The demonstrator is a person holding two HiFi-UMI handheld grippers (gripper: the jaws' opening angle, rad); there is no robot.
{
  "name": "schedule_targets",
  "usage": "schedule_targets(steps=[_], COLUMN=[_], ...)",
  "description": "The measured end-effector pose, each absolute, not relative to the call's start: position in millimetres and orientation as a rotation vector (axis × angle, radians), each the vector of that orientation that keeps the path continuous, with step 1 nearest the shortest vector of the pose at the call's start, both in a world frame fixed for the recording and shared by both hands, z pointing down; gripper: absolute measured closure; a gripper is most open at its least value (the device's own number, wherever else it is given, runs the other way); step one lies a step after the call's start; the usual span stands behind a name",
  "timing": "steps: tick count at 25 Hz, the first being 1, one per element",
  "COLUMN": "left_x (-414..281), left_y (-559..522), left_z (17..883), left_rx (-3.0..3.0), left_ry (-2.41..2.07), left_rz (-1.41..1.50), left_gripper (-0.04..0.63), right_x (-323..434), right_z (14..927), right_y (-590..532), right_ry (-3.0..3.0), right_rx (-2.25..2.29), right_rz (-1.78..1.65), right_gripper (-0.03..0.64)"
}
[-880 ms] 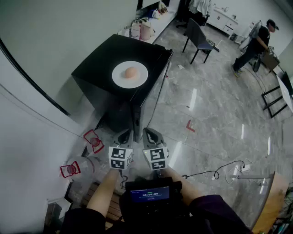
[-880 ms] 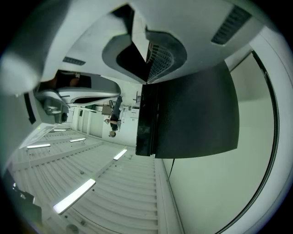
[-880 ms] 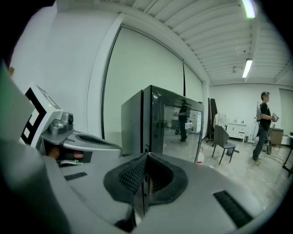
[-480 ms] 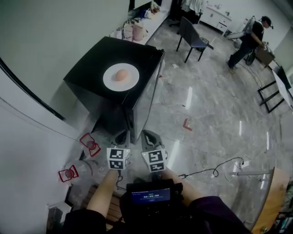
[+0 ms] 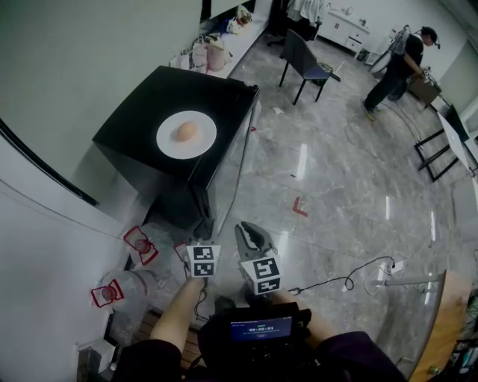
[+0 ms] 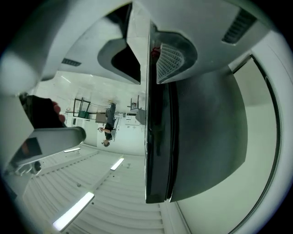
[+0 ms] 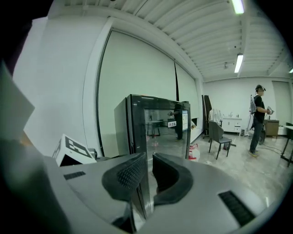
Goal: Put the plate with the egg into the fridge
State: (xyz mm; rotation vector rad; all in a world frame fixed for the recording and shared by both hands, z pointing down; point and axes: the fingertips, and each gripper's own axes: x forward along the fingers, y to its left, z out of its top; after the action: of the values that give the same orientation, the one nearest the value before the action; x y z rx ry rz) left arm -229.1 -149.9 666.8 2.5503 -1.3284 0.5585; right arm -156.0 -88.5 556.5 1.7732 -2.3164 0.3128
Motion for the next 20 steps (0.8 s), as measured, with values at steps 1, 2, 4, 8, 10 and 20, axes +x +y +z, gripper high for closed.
schedule_targets(steps=[1,2,4,8,10,20], left_x=[-227,-226,-224,-217,-220,-223], left_y=[-154,-158,-167,-173,-173,-172], left_z=[667,665,658,648,648,649], left_rx=[2.539,2.528,2.520,2.504,2.460,2.360], left_ry=[-1.363,-1.399,-1.461,-1.513,-1.526,-1.614], left_rz=[0.552,0.539,0.506,0.491,0.473,0.443], left_gripper=[0.526,0.526,0.526,0.528,0.542,0.551], right_x=[-154,-152,-148,-135,-129,-89], right_z=[555,554,556,558,562,576], right_y=[-86,-84,-83,-78,-75,-50], right_ry=[-2.317,-2.318,-2.318,-2.304,-2.293,-2.208], right_rx=[1.765,1.756,1.741,1.758,1.769,1.854], right_rz=[0.287,0.264,0.240,0.261,0.271,0.321], right_gripper=[0.586,0.586,0.586,0.586,0.586,0.587])
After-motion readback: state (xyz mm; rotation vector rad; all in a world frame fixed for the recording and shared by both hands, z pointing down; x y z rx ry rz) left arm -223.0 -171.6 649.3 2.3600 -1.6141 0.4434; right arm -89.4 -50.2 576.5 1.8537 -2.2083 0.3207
